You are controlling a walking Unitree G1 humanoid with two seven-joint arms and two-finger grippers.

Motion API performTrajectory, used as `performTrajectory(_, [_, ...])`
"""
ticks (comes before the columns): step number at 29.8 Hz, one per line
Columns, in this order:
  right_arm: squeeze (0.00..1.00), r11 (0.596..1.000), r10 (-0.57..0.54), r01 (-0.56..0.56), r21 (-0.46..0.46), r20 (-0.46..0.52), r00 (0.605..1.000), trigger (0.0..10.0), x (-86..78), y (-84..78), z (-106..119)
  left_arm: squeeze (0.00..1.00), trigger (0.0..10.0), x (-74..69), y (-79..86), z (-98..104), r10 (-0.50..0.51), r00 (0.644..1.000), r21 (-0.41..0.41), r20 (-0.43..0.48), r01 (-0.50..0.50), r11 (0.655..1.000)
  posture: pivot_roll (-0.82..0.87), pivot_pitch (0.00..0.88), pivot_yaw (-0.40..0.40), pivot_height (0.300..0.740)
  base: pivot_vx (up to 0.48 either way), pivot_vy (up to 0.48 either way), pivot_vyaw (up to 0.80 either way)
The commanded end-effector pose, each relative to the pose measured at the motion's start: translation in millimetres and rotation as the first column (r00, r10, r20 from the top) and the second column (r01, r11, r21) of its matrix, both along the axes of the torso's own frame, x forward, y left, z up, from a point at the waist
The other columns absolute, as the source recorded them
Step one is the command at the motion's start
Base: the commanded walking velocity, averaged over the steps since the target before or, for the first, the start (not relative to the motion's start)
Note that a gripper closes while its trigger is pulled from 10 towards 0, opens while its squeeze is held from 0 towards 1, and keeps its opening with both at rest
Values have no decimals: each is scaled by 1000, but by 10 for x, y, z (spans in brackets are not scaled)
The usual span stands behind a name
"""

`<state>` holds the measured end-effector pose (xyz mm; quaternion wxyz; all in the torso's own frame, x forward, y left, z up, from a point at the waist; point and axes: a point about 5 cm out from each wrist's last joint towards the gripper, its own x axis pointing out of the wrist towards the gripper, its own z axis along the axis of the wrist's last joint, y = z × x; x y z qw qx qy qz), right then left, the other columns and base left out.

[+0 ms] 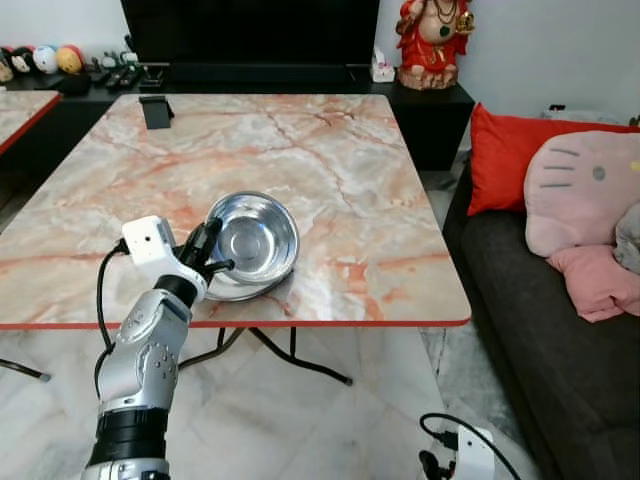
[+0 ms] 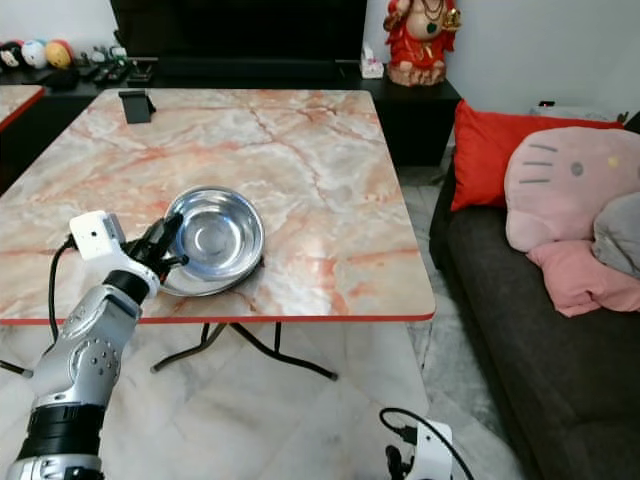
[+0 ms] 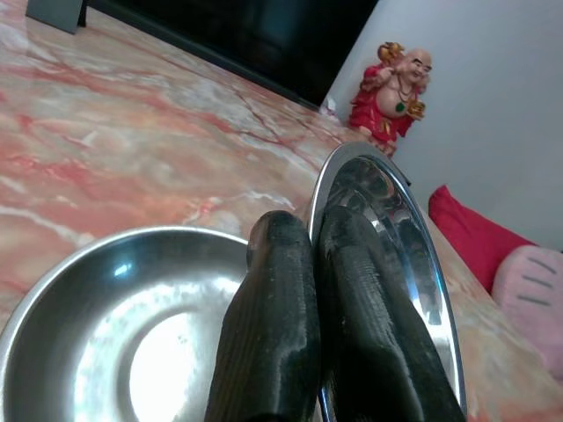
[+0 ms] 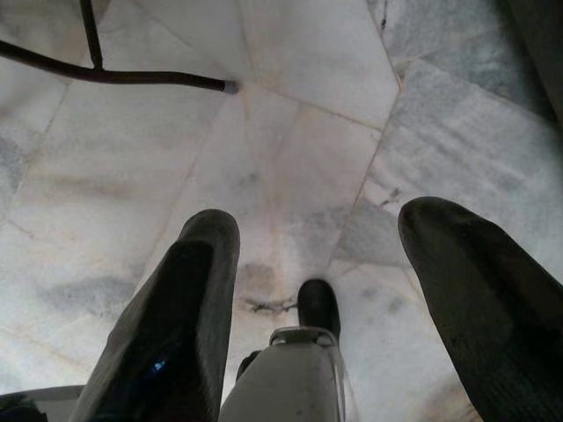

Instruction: Setting the table

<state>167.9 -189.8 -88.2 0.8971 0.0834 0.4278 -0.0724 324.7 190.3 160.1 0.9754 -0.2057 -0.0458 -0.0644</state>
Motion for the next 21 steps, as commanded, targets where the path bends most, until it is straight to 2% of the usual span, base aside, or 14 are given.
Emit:
performTrajectory(1, [0,1000,-3,2,4,1,1000,10000,12,4,4,0,10000,32,22,104,19,999,13,42,-19,1000,11,0,-14,740,307,0,0])
performTrajectory(6, [0,1000,-2,2,6,1,1000,10000,12,7,3,0,10000,37,22,114,21,999,13,47,-21,1000,11,0,-13,740,292,0,0])
performTrajectory(21, [0,1000,2,-2,12,1,1000,10000,19,7,6,0,10000,46,58,195,41,996,-1,75,-41,999,12,0,-15,740,0,0,0])
